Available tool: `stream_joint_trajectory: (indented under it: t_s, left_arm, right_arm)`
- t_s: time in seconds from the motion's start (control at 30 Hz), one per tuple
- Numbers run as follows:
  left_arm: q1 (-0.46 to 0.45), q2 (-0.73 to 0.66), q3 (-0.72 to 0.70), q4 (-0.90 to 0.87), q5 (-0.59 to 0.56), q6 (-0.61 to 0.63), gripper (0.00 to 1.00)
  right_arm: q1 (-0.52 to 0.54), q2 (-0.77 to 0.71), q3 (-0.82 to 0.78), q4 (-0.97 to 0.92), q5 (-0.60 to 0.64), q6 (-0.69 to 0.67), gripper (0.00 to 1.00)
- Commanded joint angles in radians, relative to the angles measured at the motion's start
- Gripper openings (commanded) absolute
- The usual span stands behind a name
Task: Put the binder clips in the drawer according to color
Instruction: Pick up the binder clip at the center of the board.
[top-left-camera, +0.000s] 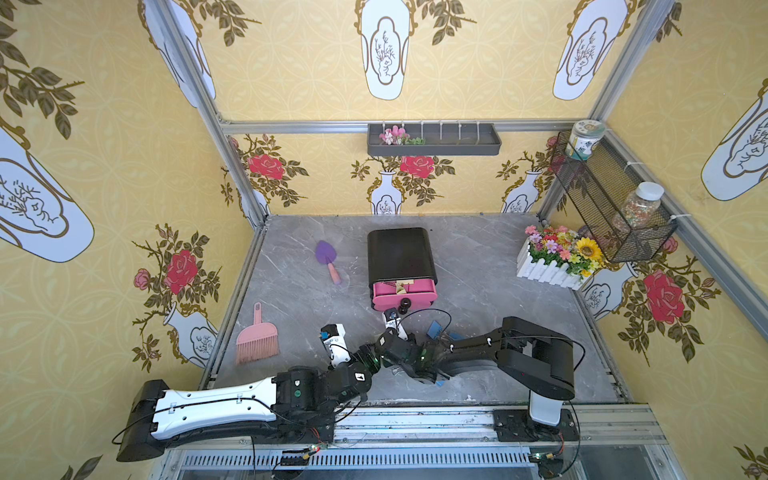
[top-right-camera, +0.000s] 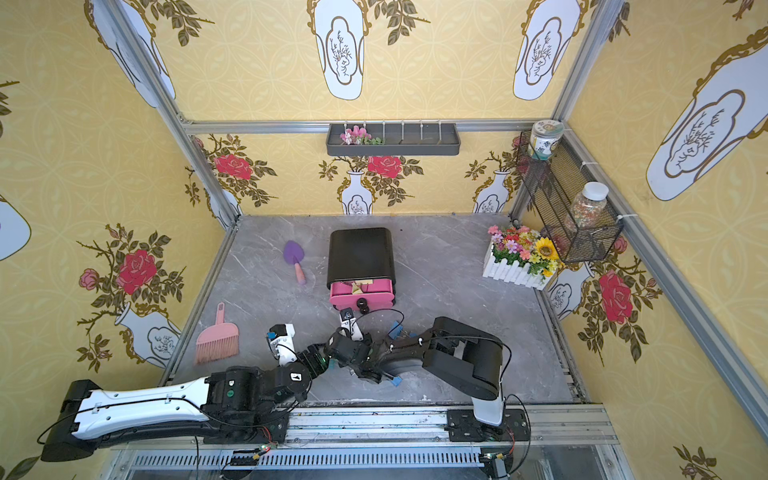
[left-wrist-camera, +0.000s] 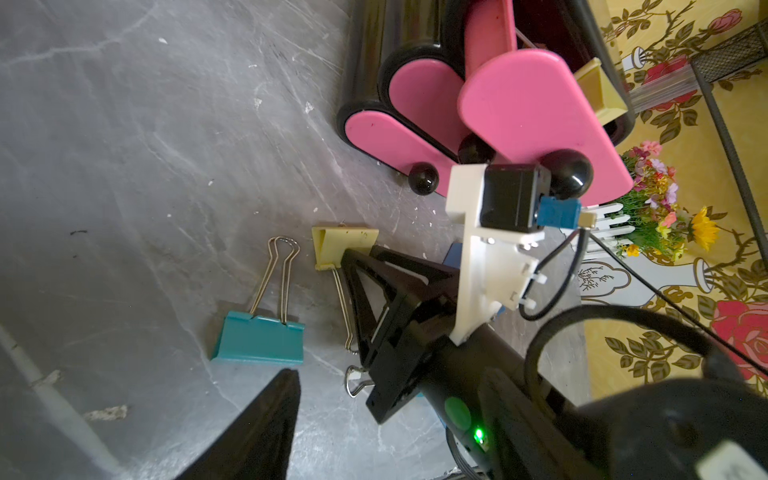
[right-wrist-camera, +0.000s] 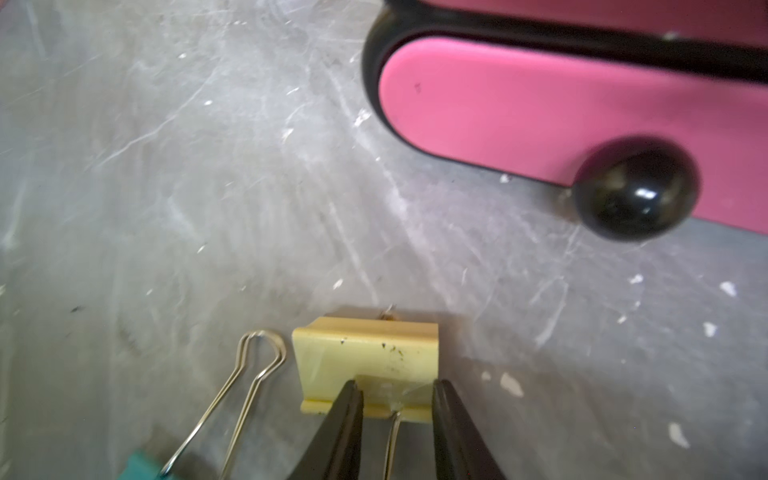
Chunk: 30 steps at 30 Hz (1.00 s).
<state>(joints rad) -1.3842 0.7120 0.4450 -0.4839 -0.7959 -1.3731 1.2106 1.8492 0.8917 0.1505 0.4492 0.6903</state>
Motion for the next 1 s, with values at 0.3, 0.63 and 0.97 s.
stream_joint_trajectory:
  t_s: [0.3,0.63,0.97]
  left_arm:
    - [0.001,-0.078,0.015,-0.088,-0.041,-0.022,0.73]
    - [0.001,-0.125,-0.004,-0.115,-0.045,-0.036,0.73]
    - [0.001,-0.124,-0.023,-0.099,-0.031,-0.041,0.73]
  right_arm:
    - [0.046,-0.067,-0.032,0.014,0.012,0.008,0.66]
    - [0.031,0.007,0.095,-0.106,0.031,0.030,0.78]
    - [0.000,0.064,0.135,-0.123,0.021,0.047,0.77]
